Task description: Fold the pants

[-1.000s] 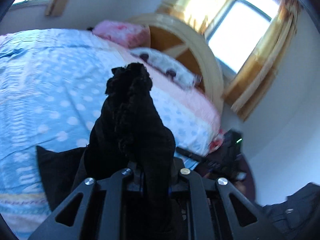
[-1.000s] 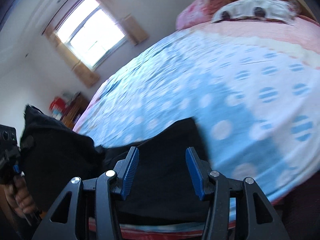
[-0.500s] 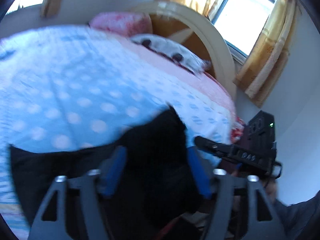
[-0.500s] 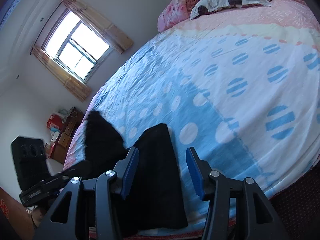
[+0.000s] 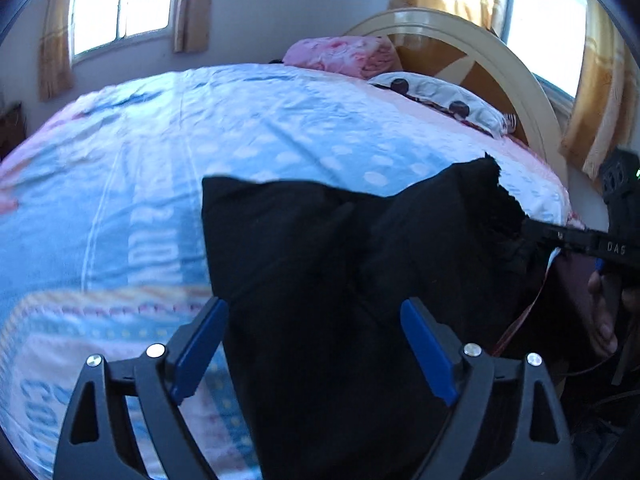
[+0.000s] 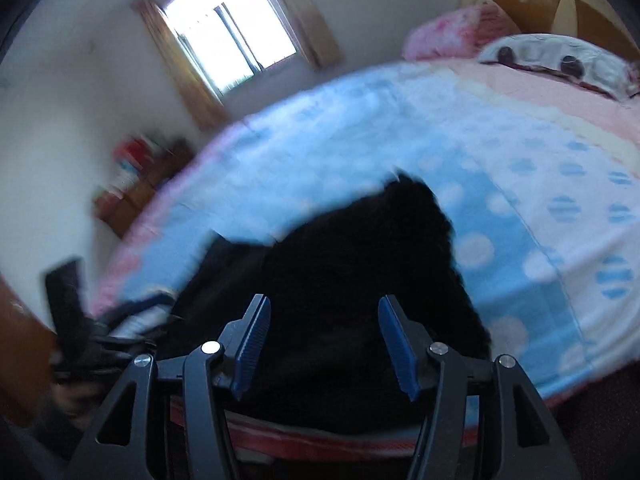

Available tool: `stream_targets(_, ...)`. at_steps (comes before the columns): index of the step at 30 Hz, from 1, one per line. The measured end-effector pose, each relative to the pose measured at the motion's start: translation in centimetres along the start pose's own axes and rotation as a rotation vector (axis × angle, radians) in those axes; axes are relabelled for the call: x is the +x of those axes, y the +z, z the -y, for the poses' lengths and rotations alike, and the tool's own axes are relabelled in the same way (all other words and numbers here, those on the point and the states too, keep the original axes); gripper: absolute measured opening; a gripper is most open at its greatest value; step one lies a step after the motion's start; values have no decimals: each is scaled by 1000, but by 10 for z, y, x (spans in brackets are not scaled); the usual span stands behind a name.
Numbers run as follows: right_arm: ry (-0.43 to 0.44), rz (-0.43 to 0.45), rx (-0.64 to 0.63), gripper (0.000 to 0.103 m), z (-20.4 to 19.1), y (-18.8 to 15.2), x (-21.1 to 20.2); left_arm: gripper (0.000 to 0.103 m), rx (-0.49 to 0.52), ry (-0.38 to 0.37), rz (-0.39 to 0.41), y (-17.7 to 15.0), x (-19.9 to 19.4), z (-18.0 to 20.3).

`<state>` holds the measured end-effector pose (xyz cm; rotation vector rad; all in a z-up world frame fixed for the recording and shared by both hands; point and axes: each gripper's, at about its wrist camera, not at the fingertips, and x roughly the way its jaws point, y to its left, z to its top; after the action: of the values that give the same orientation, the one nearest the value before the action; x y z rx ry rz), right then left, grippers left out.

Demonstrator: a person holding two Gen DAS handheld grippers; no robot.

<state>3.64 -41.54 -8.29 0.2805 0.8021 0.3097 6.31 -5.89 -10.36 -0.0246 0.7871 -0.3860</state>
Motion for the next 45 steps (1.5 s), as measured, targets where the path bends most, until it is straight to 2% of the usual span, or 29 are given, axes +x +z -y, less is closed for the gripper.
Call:
stream_targets(2,23,-29,28,58,10,-2,0,91,-10,-6,4,-3,3,-2)
stream_targets(5,38,-67,-2,56,6,-4,1,91,5,-15,5,-5,7,4)
stream_targets(6,59,-85,0,51,4,-5,4,91,10,-12,8,-4,7,8)
stream_targets(7,84,-102,-1,36,0,-6,6,91,16,-13,12,-3,6,10)
stream_targets(9,42,-109,-69,27,-14,-7,11,91,30,-21,19,-1,4,14)
stream_targets(10,12,-107,-114,20,-22,-8,10,91,35,-17,29,-1,2,14)
stream_targets(12,19,-66,-139,16,-29,-6,-4,95,43,-16,41,-1,-1,14)
stream_targets(14,-10,50,-200,14,-40,0,-38,101,50,-2,48,-2,-2,14)
stream_targets(15,-52,104,-246,8,-46,1,-55,101,52,5,46,-3,0,13)
stream_targets(16,-130,129,-291,8,-48,3,-63,101,50,9,44,-4,2,13)
stream_targets(18,-231,85,-304,8,-34,3,-54,101,40,9,34,-4,9,12)
stream_targets(20,-290,-30,-233,8,-2,-4,-27,101,45,7,21,-6,13,12)
stream_targets(22,-326,-136,-225,8,14,-18,-3,101,64,15,10,-9,16,14)
stream_targets(24,-313,-114,-202,10,17,-19,-5,101,72,29,-6,-11,20,13)
stream_targets(25,-279,-99,-162,11,20,-16,-9,101,67,31,-11,-11,21,11)
stream_targets(26,-255,-105,-133,16,24,-11,-12,101,55,28,-17,-11,22,9)
stream_targets(27,-242,-114,-105,23,28,-8,-17,101,44,27,-16,-11,21,7)
stream_targets(28,-243,-107,-85,44,30,-3,-24,101,36,31,-7,-11,19,6)
stream_targets(29,-256,-82,-81,53,31,2,-31,101,34,41,22,-9,12,5)
stream_targets(32,-320,61,-90,53,21,19,-59,101,49,81,91,-3,-1,8)
stream_targets(33,-300,86,-98,53,15,21,-62,102,60,82,99,-2,-1,9)
stream_targets(34,-237,101,-113,53,6,25,-60,103,75,86,93,-2,1,12)
stream_targets(37,-21,25,-135,53,-17,29,-28,103,97,115,34,-9,13,13)
stream_targets(38,13,-7,-140,53,-21,27,-15,103,94,118,17,-12,16,12)
stream_targets(39,-1,-47,-150,53,-21,25,1,103,90,117,12,-17,17,9)
stream_targets(40,-63,-121,-161,53,-17,21,25,103,86,114,8,-20,18,6)
stream_targets(41,-93,-154,-146,53,-11,19,37,103,78,98,-4,-24,20,2)
stream_targets(43,-90,-184,-100,53,6,17,54,103,32,62,-24,-30,24,-7)
stream_targets(45,-96,-198,-121,53,0,22,51,103,1,50,0,-30,17,-12)
